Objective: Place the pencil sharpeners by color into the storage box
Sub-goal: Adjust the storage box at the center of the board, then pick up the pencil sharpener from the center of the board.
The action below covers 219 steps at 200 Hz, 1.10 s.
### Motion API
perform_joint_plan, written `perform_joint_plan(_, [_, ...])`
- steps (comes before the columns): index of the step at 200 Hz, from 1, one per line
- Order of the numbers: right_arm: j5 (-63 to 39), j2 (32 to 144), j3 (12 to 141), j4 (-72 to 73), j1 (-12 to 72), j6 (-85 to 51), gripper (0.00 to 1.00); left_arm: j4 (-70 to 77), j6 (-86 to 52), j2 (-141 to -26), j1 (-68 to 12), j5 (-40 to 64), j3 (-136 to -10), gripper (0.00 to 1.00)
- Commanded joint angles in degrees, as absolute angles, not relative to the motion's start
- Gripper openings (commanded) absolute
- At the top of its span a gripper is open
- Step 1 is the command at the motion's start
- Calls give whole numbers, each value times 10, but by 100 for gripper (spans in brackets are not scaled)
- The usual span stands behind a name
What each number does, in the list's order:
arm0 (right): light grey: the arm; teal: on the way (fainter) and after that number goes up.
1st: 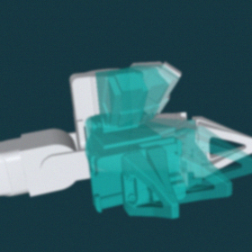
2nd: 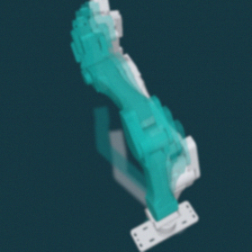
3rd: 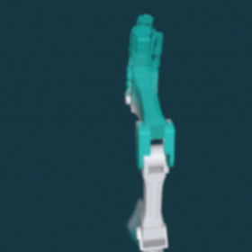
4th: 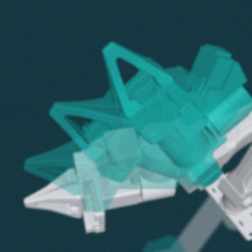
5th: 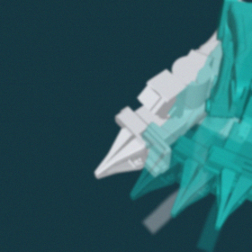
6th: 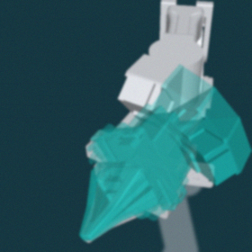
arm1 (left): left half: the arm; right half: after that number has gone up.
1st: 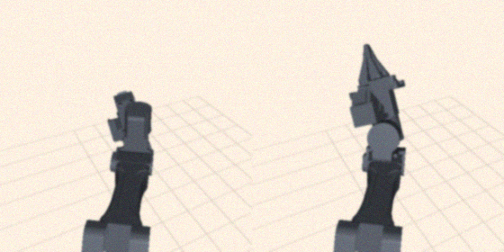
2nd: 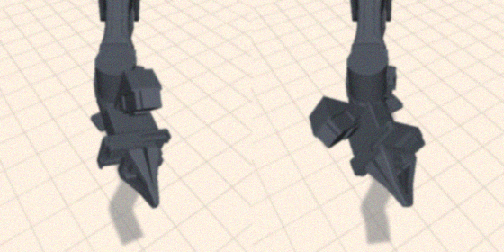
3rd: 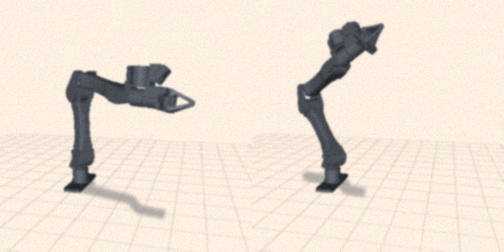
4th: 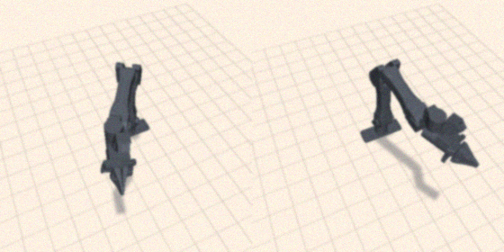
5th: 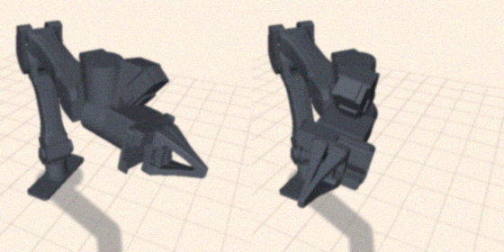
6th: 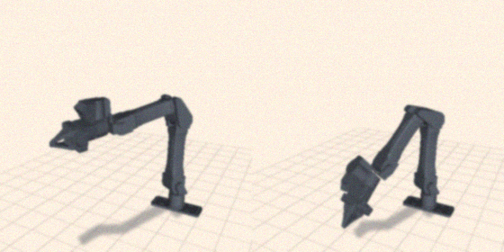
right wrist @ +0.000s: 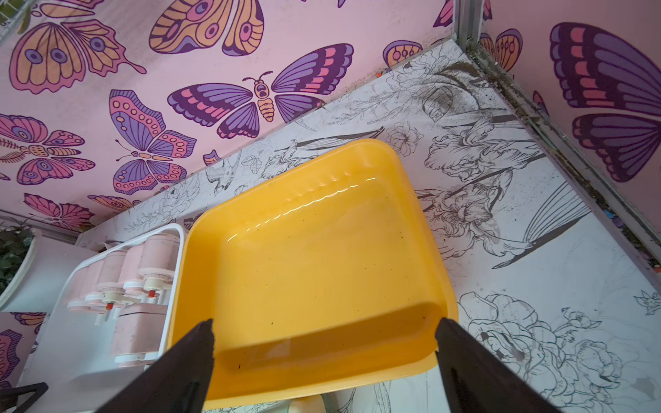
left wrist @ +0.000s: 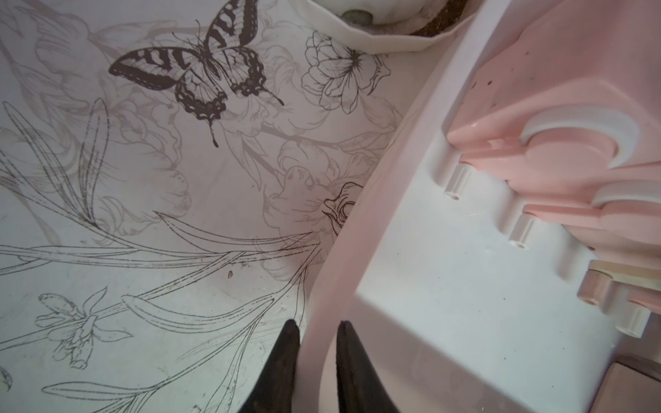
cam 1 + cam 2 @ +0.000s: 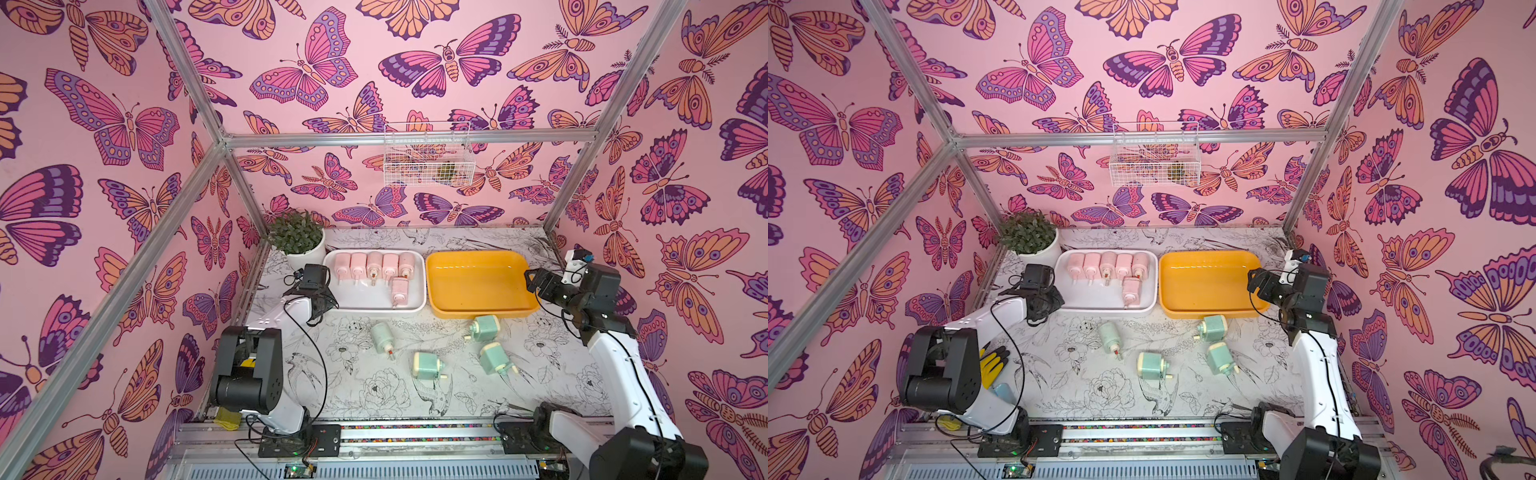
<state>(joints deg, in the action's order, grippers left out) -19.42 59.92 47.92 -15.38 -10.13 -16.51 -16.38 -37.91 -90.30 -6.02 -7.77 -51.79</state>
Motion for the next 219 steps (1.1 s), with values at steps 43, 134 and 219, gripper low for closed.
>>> perform_joint_plan(43, [-192,606,494,-166,-67,-168,99,-188,-382,-884,-85,-83,-513,31])
perform_joint_plan(134, [-213,592,512,-213,50,-92,99,-203,-333,-811,-92,-76,-502,93])
perform_joint_plan(219, [-198,686,519,-272,370,101,99,-199,-207,-703,-195,-4,-553,100])
